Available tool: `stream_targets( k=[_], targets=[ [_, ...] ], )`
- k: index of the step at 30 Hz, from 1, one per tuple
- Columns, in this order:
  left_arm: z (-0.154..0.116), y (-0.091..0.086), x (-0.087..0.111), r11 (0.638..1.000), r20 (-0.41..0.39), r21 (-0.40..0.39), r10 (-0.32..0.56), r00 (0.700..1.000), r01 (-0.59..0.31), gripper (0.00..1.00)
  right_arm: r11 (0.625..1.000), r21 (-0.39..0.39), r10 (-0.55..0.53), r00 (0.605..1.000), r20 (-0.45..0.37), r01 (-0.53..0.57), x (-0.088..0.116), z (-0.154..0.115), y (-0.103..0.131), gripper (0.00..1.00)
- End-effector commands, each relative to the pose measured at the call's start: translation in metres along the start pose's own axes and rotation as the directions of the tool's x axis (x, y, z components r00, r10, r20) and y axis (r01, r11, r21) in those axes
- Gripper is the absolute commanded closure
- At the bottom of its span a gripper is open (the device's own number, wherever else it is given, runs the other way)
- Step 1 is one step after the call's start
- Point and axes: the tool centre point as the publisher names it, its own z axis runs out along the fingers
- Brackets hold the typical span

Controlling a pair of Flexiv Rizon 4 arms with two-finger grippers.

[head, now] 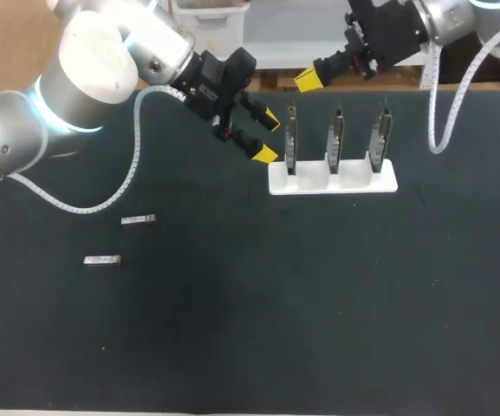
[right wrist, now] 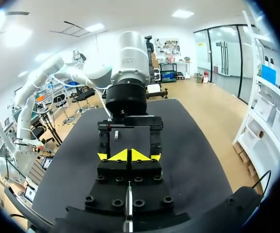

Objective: Pick up the optical module with the left hand, and insert it into the network port with the right hand.

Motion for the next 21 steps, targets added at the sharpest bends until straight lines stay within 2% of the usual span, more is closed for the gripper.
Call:
stream_targets(
  k=[1,6,16,21],
  targets=[
    [0.0,0.001,0.0,1.0,-0.003,0.002,-0.001,1.0,0.001,0.0,1.0,0.0,-0.017,1.0,-0.001,0.017,0.008,-0.011,0.005,1.0],
    [0.0,0.001,0.0,1.0,-0.003,0.002,-0.001,1.0,0.001,0.0,0.999,-0.023,-0.029,0.999,-0.017,0.028,0.016,-0.025,0.004,1.0],
    [0.0,0.001,0.0,1.0,-0.003,0.002,-0.001,1.0,0.001,0.0,0.999,0.006,0.033,0.999,-0.025,-0.033,0.04,-0.052,-0.004,1.0],
    [0.0,0.001,0.0,1.0,-0.003,0.002,-0.001,1.0,0.001,0.0,0.999,-0.028,0.038,0.999,-0.025,-0.039,0.047,-0.058,-0.004,1.0]
  ],
)
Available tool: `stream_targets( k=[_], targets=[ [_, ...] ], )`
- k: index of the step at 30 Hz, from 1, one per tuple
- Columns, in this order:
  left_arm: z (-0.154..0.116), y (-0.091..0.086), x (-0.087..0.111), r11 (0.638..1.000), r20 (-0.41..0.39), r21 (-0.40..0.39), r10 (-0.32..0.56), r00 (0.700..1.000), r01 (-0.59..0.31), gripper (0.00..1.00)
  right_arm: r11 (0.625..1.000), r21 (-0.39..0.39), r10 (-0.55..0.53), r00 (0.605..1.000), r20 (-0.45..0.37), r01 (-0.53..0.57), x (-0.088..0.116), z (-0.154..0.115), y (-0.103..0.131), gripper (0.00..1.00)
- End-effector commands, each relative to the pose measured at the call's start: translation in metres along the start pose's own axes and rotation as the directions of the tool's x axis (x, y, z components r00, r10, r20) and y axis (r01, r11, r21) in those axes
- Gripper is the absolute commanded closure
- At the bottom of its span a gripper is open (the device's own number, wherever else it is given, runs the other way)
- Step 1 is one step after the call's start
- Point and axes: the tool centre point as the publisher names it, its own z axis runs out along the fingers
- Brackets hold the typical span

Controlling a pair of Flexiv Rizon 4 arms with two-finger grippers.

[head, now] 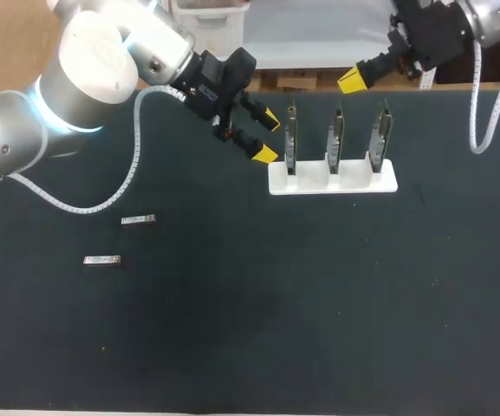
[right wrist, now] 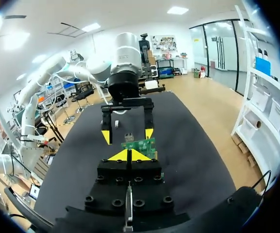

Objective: Pick up the optical module with the left hand, and insert it into the network port with the right hand.

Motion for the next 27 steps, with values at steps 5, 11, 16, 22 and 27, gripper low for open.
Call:
stream_targets(
  k=[5,11,16,22,27],
  targets=[
    [0.0,0.001,-0.001,1.0,-0.003,0.002,-0.001,1.0,0.001,0.0,1.0,-0.026,0.004,1.0,-0.022,-0.004,0.013,-0.009,-0.004,1.0],
    [0.0,0.001,-0.001,1.0,-0.003,0.002,-0.001,1.0,0.001,0.0,1.0,-0.028,0.004,0.999,-0.04,-0.005,0.02,-0.01,-0.005,1.0],
    [0.0,0.001,-0.001,1.0,-0.003,0.002,-0.001,1.0,0.001,0.0,1.0,-0.026,0.014,0.998,-0.054,-0.016,0.024,-0.007,-0.006,1.0],
    [0.0,0.001,-0.001,1.0,-0.003,0.002,-0.001,1.0,0.001,0.0,1.0,-0.018,0.018,0.998,-0.055,-0.019,0.025,-0.006,-0.006,1.0],
    [0.0,0.001,-0.001,1.0,-0.003,0.002,-0.001,1.0,0.001,0.0,1.0,-0.013,0.02,0.999,-0.051,-0.021,0.026,-0.007,-0.005,1.0]
  ],
)
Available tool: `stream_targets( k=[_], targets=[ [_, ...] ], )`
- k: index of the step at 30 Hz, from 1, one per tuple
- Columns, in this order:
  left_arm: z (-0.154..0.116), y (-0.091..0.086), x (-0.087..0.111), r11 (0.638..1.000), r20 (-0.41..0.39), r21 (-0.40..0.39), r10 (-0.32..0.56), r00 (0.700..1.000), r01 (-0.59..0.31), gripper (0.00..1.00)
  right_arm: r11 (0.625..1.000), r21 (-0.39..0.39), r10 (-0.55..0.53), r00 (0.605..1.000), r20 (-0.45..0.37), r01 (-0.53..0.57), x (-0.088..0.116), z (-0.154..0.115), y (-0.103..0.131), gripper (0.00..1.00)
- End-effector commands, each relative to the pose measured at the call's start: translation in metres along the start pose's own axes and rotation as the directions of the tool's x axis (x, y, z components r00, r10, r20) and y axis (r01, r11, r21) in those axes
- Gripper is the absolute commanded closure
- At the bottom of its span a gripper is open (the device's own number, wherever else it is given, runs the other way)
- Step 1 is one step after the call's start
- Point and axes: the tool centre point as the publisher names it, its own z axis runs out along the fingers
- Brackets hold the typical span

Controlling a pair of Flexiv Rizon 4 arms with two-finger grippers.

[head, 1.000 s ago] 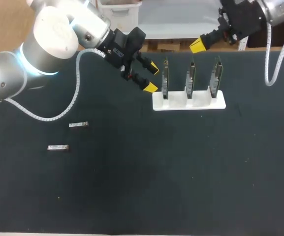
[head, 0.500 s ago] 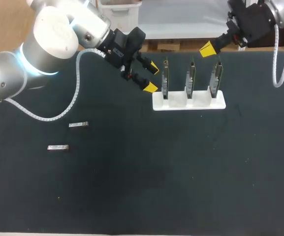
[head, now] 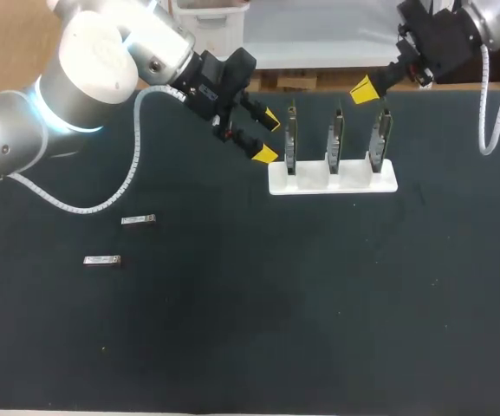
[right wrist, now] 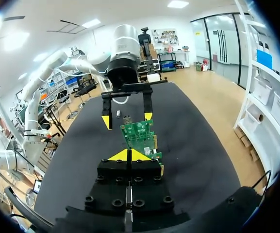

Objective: Pick up the optical module with the left hand, and insert it into the network port with the right hand.

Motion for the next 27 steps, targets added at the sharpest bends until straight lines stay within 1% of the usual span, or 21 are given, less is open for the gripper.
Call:
stream_targets(
  k=[1,3,4,5,19,21,27],
  targets=[
    [0.0,0.001,0.0,1.0,-0.003,0.002,-0.001,1.0,0.001,0.0,1.0,0.007,0.0,1.0,0.004,0.0,0.001,0.0,0.002,1.0],
    [0.0,0.001,0.0,1.0,-0.003,0.002,-0.001,1.0,0.001,0.0,1.0,0.011,0.002,1.0,0.006,-0.002,0.001,0.0,0.002,1.0],
    [0.0,0.001,0.0,1.0,-0.003,0.002,-0.001,1.0,0.001,0.0,1.0,0.018,0.005,1.0,0.009,-0.005,0.002,0.0,0.002,0.53],
    [0.0,0.001,0.0,1.0,-0.003,0.002,-0.001,1.0,0.001,0.0,0.999,0.031,0.012,1.0,0.016,-0.013,0.002,0.0,0.002,0.0],
    [0.0,0.001,0.0,1.0,-0.003,0.002,-0.001,1.0,0.001,0.0,0.999,0.031,0.012,1.0,0.016,-0.013,0.002,0.0,0.002,0.0],
    [-0.002,0.001,-0.001,1.0,-0.002,-0.005,0.007,1.0,-0.007,0.0,0.999,0.031,0.012,1.0,0.016,-0.013,0.002,0.0,0.002,0.0],
    [-0.012,-0.002,0.001,0.998,-0.031,-0.044,0.042,0.999,-0.044,0.0,0.999,0.031,0.012,1.0,0.016,-0.013,0.002,0.0,0.002,0.0]
  ],
)
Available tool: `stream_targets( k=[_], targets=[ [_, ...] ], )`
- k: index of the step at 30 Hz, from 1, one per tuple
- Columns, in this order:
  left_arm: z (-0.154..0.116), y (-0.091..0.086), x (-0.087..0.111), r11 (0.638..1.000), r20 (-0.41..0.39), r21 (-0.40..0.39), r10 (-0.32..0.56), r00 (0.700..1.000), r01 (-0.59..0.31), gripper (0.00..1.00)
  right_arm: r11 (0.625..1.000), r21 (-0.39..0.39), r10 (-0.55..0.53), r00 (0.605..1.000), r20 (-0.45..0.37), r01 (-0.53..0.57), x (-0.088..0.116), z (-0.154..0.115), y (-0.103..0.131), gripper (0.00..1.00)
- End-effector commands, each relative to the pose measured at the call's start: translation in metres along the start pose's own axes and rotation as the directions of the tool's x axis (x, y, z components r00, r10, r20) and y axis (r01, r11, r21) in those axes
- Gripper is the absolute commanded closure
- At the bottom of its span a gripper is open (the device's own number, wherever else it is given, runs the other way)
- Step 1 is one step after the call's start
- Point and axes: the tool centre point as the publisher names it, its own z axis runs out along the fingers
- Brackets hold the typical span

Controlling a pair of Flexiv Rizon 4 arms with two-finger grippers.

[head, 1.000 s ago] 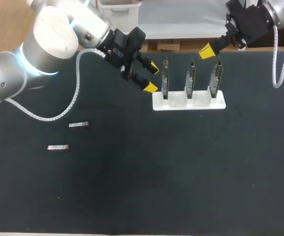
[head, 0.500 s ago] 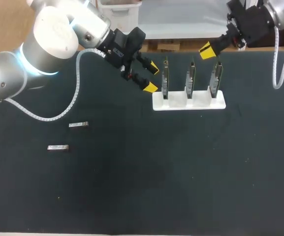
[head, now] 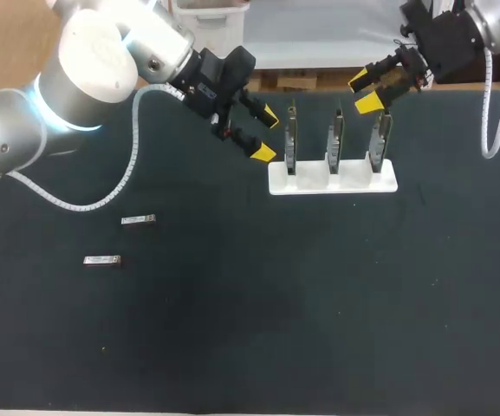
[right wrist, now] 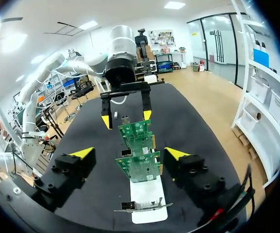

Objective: Pick up the optical module with the left hand, and insert it into the network port with the right hand.

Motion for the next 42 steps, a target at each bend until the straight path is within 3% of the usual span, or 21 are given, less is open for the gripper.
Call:
stream_targets(
  k=[1,10,15,21,29,38,42],
  targets=[
    [-0.009,-0.009,0.002,1.0,-0.02,-0.025,0.01,1.0,-0.01,0.0,1.0,0.006,-0.001,1.0,0.001,0.001,0.001,0.0,0.003,0.0],
    [-0.04,-0.022,0.025,0.992,-0.162,-0.109,0.039,0.986,-0.057,0.0,1.0,0.006,-0.001,1.0,0.001,0.001,0.001,0.0,0.003,0.0],
    [-0.066,-0.043,0.045,0.988,-0.24,-0.143,0.015,0.971,-0.051,0.0,1.0,0.006,-0.001,1.0,0.001,0.001,0.001,0.0,0.003,0.0],
    [-0.093,-0.068,0.08,0.976,-0.367,-0.218,-0.06,0.928,-0.024,0.0,1.0,0.006,-0.001,1.0,0.001,0.001,0.001,0.0,0.003,0.0],
    [-0.112,-0.092,0.117,0.944,-0.431,-0.33,-0.174,0.885,0.025,0.0,1.0,0.006,-0.001,1.0,0.001,0.001,0.001,0.0,0.003,0.0],
    [-0.118,-0.104,0.144,0.937,-0.511,-0.349,-0.215,0.833,0.027,0.0,1.0,0.006,-0.001,1.0,0.001,0.001,0.001,0.0,0.003,0.0],
    [-0.119,-0.109,0.158,0.95,-0.589,-0.314,-0.198,0.784,0.004,0.0,1.0,0.006,-0.001,1.0,0.001,0.001,0.001,0.0,0.003,0.0]
  ],
)
